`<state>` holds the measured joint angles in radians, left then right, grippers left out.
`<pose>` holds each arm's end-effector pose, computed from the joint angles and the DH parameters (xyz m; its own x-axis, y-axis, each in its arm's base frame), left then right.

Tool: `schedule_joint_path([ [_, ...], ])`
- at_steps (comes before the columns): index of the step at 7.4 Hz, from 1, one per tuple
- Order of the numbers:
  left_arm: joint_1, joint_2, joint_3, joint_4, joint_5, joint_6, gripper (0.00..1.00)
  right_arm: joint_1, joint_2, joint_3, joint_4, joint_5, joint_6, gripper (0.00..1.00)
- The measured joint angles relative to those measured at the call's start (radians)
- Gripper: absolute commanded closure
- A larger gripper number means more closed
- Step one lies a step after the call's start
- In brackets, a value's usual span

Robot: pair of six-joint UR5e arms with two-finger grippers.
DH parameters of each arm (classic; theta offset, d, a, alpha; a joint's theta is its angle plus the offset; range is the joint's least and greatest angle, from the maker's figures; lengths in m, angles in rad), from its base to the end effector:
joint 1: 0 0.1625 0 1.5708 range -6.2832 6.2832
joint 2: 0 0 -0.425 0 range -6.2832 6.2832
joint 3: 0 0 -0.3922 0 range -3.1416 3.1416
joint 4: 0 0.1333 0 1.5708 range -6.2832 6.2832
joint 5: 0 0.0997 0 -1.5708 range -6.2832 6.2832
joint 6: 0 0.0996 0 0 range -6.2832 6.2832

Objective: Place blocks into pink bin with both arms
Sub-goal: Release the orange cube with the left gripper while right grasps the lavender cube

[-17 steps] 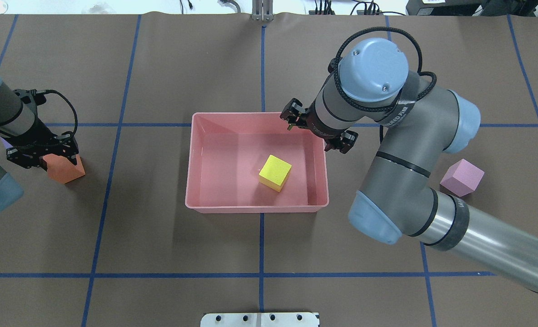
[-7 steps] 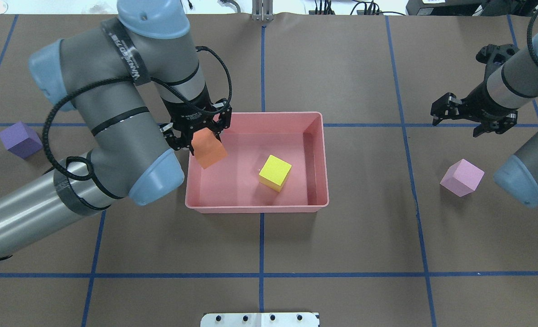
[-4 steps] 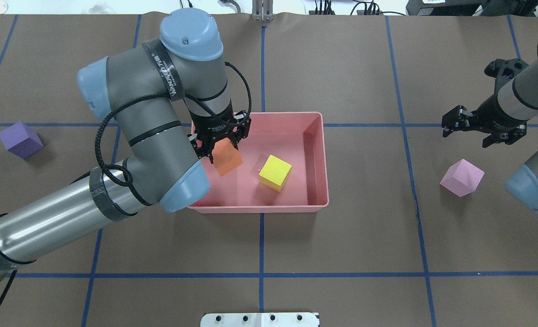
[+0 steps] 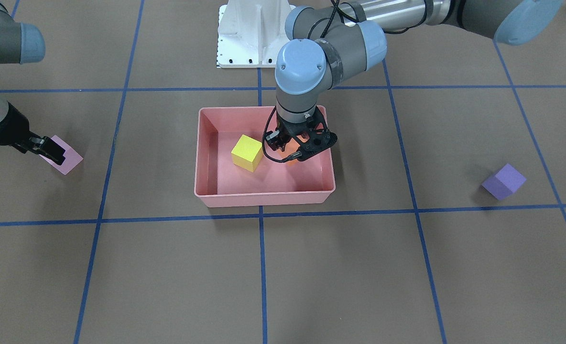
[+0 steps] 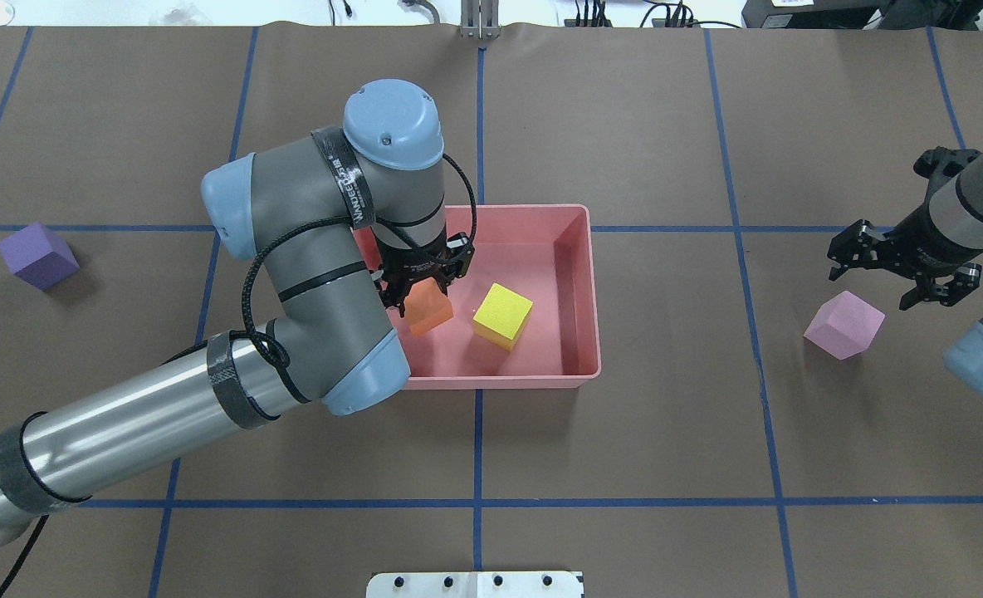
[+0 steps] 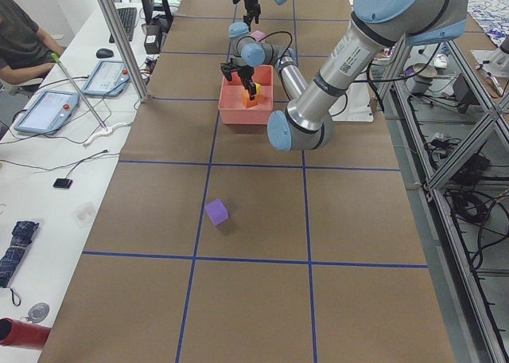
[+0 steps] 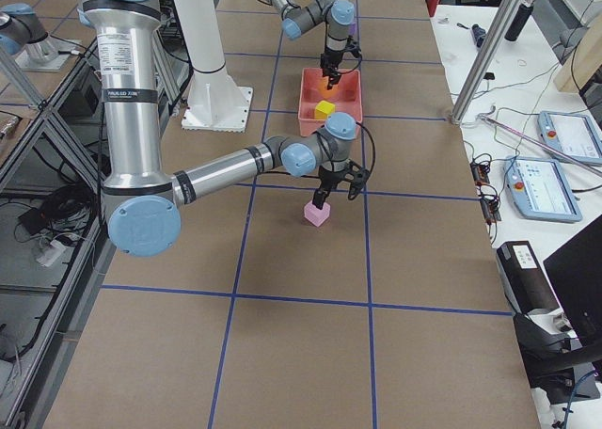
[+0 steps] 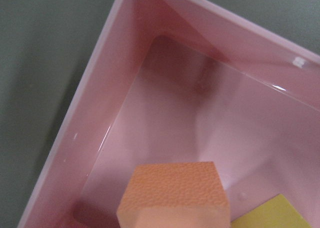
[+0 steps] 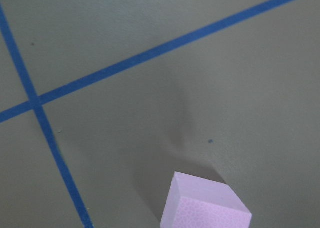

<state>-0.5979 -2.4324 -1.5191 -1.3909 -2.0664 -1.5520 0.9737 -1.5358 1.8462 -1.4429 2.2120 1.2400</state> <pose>0.5510 -0.4792 0.1673 0.6727 -0.4381 -0.5963 0.2510 0.8932 -0.3731 -0.2272 -0.4653 0.4974 0.6504 0.4937 0.5773 -0.3264 0.8679 -0.3744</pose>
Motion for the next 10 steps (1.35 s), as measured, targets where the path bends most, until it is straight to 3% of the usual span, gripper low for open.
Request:
schedule_joint_path([
  [4,0.008,-0.009,-0.002,0.001,0.036,0.000,0.00,-0.043,-0.013,-0.013,0.011,-0.001,0.035,0.00],
  [7,0.008,-0.014,-0.007,0.004,0.038,-0.002,0.00,-0.054,-0.025,-0.096,0.159,0.001,0.059,0.00],
  [9,0.009,-0.016,-0.009,0.006,0.038,-0.005,0.00,-0.058,-0.032,-0.109,0.192,0.003,0.093,0.01],
  [10,0.009,-0.017,-0.010,0.007,0.038,-0.006,0.00,-0.063,-0.033,-0.109,0.194,0.003,0.111,0.18],
])
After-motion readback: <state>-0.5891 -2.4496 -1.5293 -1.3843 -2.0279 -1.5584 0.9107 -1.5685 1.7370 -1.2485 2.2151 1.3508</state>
